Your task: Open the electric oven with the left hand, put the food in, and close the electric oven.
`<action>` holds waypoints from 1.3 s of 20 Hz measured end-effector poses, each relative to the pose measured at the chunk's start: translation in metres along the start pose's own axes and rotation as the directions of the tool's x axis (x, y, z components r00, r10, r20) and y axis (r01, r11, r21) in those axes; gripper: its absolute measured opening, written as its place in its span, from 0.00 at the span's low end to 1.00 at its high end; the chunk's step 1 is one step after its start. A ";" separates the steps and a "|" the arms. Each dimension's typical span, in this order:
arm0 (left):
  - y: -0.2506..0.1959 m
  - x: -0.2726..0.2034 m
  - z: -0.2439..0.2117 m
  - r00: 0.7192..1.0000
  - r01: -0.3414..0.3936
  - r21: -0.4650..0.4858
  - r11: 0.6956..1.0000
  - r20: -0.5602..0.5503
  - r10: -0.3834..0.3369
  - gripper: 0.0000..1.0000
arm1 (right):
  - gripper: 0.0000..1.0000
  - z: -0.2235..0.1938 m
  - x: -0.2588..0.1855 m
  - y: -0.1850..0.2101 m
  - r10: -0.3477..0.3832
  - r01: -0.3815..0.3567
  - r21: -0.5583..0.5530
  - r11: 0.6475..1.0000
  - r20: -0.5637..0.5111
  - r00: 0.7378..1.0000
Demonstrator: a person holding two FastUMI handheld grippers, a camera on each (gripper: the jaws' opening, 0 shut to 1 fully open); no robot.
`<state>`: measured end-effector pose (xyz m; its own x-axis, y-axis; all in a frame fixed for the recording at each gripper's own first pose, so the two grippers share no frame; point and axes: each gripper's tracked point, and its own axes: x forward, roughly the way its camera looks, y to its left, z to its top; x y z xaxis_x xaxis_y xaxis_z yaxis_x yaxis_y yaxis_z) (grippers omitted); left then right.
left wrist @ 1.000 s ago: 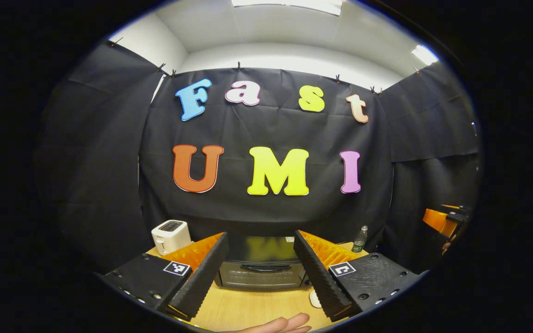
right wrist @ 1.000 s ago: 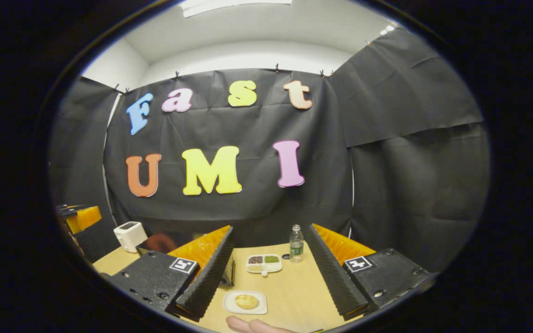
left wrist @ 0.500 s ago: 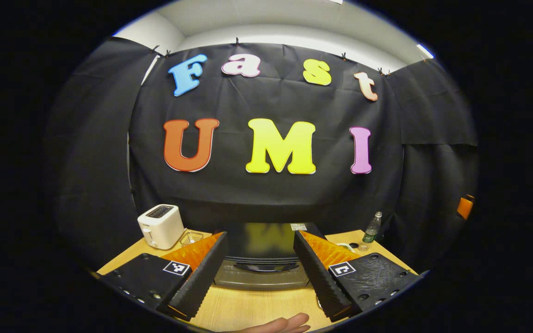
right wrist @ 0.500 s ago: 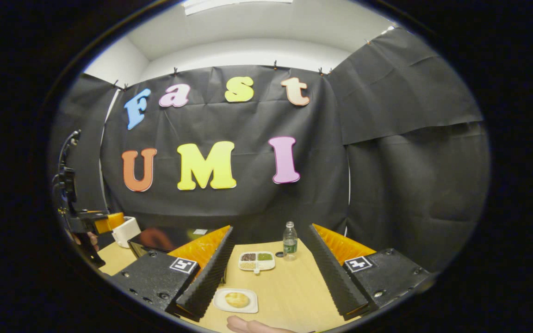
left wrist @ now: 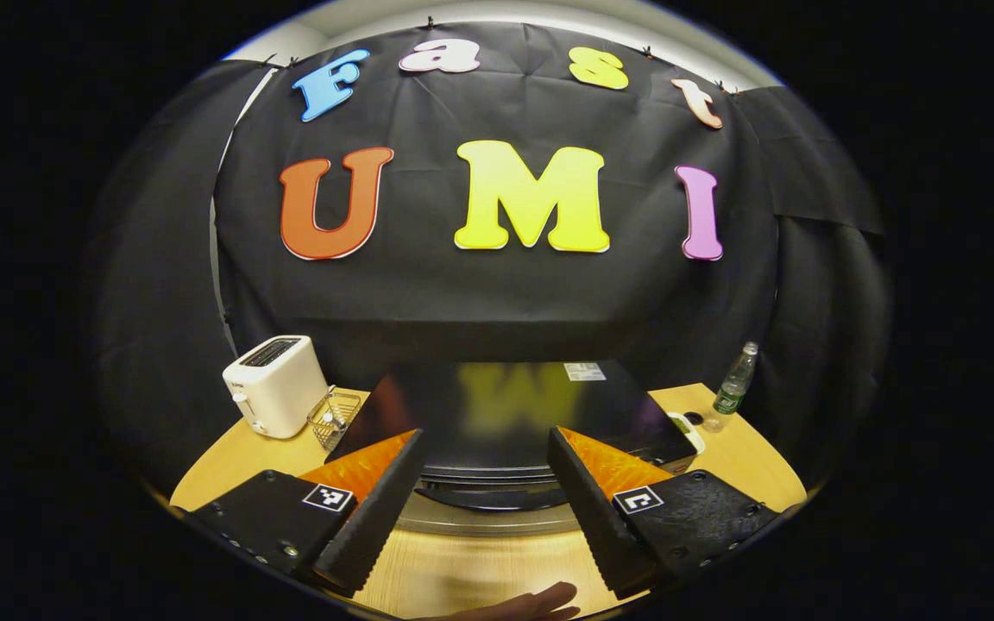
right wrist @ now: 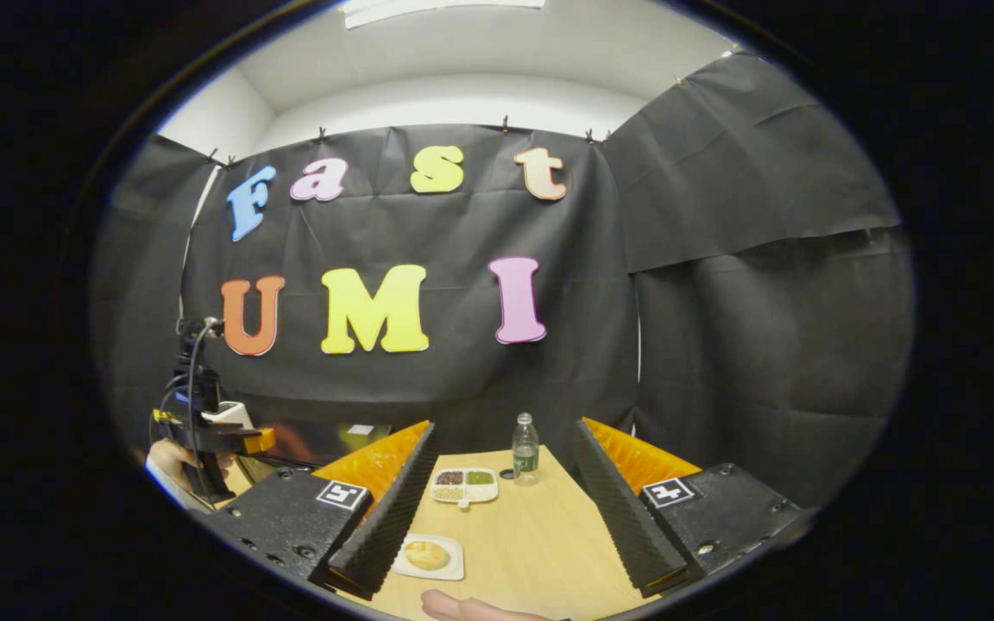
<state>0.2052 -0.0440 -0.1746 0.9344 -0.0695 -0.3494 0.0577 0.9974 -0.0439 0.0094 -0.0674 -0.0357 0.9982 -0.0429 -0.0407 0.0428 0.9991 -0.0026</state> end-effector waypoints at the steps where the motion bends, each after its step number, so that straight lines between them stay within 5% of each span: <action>1: -0.002 0.005 -0.006 1.000 0.011 -0.009 1.000 -0.018 -0.011 0.94 | 0.95 0.000 -0.002 -0.001 0.002 -0.002 0.000 1.000 0.005 1.000; 16: -0.018 0.006 -0.049 0.987 0.024 0.030 0.999 -0.158 -0.019 0.96 | 0.95 -0.016 -0.004 -0.004 0.029 -0.028 0.030 0.999 -0.029 0.999; 26: -0.021 -0.037 -0.077 0.994 0.014 0.035 0.999 -0.111 -0.010 0.96 | 0.95 -0.031 -0.003 0.013 0.065 -0.065 0.000 0.998 -0.056 0.996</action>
<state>0.1424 -0.0635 -0.2324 0.8890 -0.0815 -0.4506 0.0833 0.9964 -0.0160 0.0056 -0.0546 -0.0668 0.9951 0.0224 -0.0964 -0.0225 0.9997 0.0005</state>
